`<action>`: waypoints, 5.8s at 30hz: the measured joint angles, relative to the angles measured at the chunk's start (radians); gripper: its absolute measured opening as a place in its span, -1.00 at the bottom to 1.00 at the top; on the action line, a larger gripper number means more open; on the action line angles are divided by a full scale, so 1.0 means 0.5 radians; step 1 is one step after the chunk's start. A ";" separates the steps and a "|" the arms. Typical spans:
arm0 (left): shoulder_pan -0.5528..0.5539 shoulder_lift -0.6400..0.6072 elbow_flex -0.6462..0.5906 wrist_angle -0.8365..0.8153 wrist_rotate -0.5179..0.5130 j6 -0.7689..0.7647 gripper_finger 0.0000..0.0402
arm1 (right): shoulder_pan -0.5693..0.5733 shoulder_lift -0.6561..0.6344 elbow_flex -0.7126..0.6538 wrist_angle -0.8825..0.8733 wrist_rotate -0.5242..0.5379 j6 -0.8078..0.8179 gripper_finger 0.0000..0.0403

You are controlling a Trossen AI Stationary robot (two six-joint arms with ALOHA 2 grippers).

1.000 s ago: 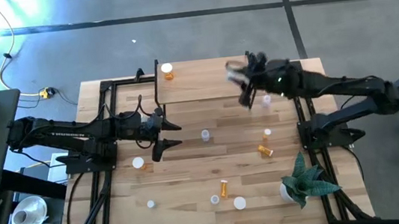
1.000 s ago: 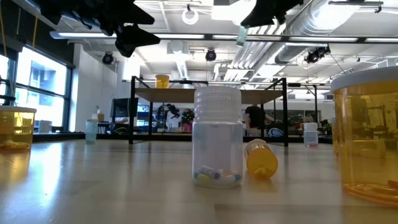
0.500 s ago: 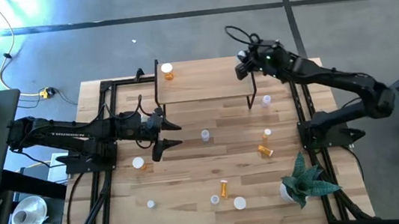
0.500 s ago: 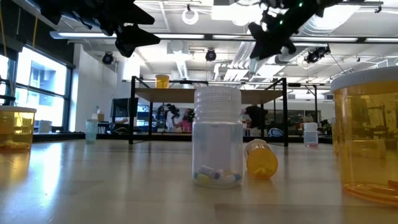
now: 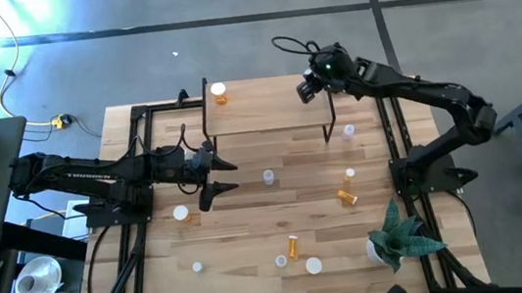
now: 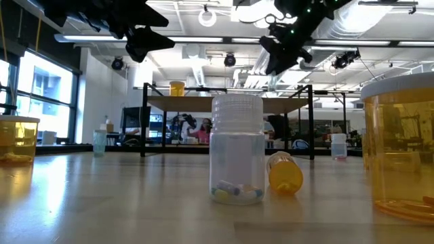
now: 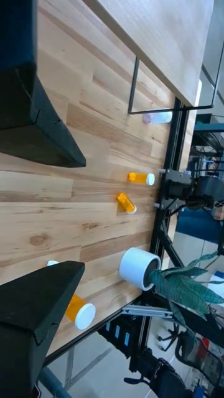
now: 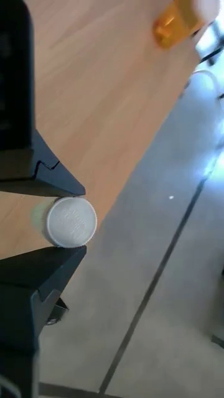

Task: Pick and place medicine bottles onto shelf by color
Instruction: Put the center dark green pill bottle on the shelf, then put the center transparent pill bottle on the shelf

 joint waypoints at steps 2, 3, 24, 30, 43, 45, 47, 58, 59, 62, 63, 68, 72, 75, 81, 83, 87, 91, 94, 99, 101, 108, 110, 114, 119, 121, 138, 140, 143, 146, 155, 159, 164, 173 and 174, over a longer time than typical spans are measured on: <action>0.000 0.000 0.000 0.000 0.000 0.002 0.25 | 0.000 0.034 0.000 -0.020 -0.001 0.009 -0.47; 0.000 0.000 0.000 0.001 0.000 0.001 0.25 | 0.000 0.049 -0.008 -0.008 -0.002 0.013 -0.47; 0.000 0.001 0.000 -0.002 0.000 0.018 0.25 | -0.012 0.152 -0.029 -0.061 0.025 0.069 -0.46; 0.000 0.001 0.000 -0.002 0.000 0.018 0.25 | -0.012 0.153 -0.029 -0.098 0.029 0.054 -0.29; 0.000 0.001 0.000 -0.002 0.000 0.018 0.25 | -0.012 0.080 -0.031 -0.090 0.026 0.051 -0.07; 0.000 0.001 0.000 -0.002 0.000 0.018 0.25 | -0.012 0.032 -0.031 -0.088 0.026 0.051 -0.07; 0.000 0.001 0.000 -0.002 0.000 0.018 0.25 | -0.012 -0.021 -0.031 -0.097 0.027 0.051 -0.07; 0.000 0.001 0.000 -0.009 0.000 0.018 0.25 | 0.140 -0.304 -0.030 -0.528 -0.300 0.103 -0.07; 0.000 0.001 0.000 -0.009 0.000 0.018 0.25 | 0.184 -0.313 -0.030 -0.578 -0.333 0.103 -0.07; 0.000 0.001 0.000 -0.013 0.000 0.018 0.25 | 0.347 -0.344 -0.091 -0.613 -0.398 0.073 -0.07; 0.000 0.001 0.000 -0.021 0.000 0.018 0.25 | 0.402 -0.350 -0.122 -0.620 -0.427 0.067 -0.07; 0.000 0.001 0.000 -0.055 0.000 0.017 0.25 | 0.668 -0.393 -0.303 -0.576 -0.497 0.137 -0.07; 0.000 0.001 0.000 -0.053 0.000 0.015 0.25 | 0.873 -0.404 -0.474 -0.337 -0.495 0.215 -0.07; 0.000 0.001 0.000 -0.052 0.000 0.016 0.25 | 1.006 -0.405 -0.592 -0.081 -0.494 0.229 -0.07; 0.000 0.001 0.000 -0.054 0.000 0.012 0.25 | 1.209 -0.405 -0.789 0.533 -0.310 0.222 -0.07; 0.000 0.001 0.000 -0.058 0.000 0.017 0.25 | 1.260 -0.404 -0.820 0.683 -0.207 0.204 -0.07; -0.001 0.052 0.000 -0.032 0.000 0.018 0.25 | 1.365 -0.404 -0.834 0.857 0.012 0.154 -0.07; -0.004 0.180 -0.001 0.009 -0.056 0.113 0.25 | 1.445 -0.426 -0.830 0.877 0.136 0.154 -0.07; -0.005 0.290 -0.002 0.039 -0.150 0.219 0.25 | 1.490 -0.444 -0.823 0.885 0.240 0.131 -0.07; -0.004 0.489 -0.002 0.231 -0.186 0.344 0.25 | 1.504 -0.459 -0.823 0.864 0.316 0.117 -0.07; -0.005 0.561 -0.002 0.307 -0.188 0.393 0.25 | 1.499 -0.459 -0.823 0.848 0.321 0.117 -0.07; -0.004 0.822 0.000 0.653 -0.241 0.505 0.25 | 1.485 -0.458 -0.823 0.816 0.321 0.102 -0.07; -0.004 0.904 0.001 0.764 -0.309 0.492 0.25 | 1.485 -0.458 -0.823 0.816 0.320 0.097 -0.07; -0.004 1.066 0.055 0.823 -0.441 0.491 0.25 | 1.485 -0.458 -0.823 0.816 0.320 0.096 -0.07; -0.003 1.247 0.142 0.825 -0.448 0.491 0.25 | 1.485 -0.457 -0.823 0.810 0.320 0.096 -0.07; -0.004 1.307 0.177 0.823 -0.449 0.490 0.25 | 1.485 -0.457 -0.823 0.807 0.320 0.096 -0.07; 0.000 1.592 0.337 0.822 -0.727 0.438 0.25 | 1.485 -0.457 -0.823 0.800 0.318 0.095 -0.07; 0.002 1.592 0.338 0.815 -0.725 0.428 0.25 | 1.485 -0.457 -0.823 0.800 0.318 0.095 -0.07; 0.005 1.592 0.338 0.791 -0.723 0.401 0.25 | 1.485 -0.457 -0.823 0.800 0.318 0.096 -0.07; 0.014 1.592 0.338 0.769 -0.679 0.383 0.25 | 1.485 -0.457 -0.823 0.800 0.317 0.097 -0.07; 0.032 1.592 0.338 0.730 -0.603 0.326 0.25 | 1.485 -0.457 -0.823 0.800 0.318 0.100 -0.07; 0.034 1.592 0.338 0.721 -0.605 0.325 0.25 | 1.485 -0.457 -0.823 0.800 0.318 0.101 -0.07; 0.035 1.592 0.338 0.716 -0.613 0.312 0.16 | 1.485 -0.457 -0.822 0.800 0.318 0.101 -0.07; 0.043 1.591 0.338 0.716 -0.557 0.341 -0.23 | 1.485 -0.457 -0.822 0.800 0.317 0.092 -0.07; 0.045 1.590 0.338 0.717 -0.536 0.349 -0.27 | 1.485 -0.457 -0.822 0.800 0.318 0.087 -0.07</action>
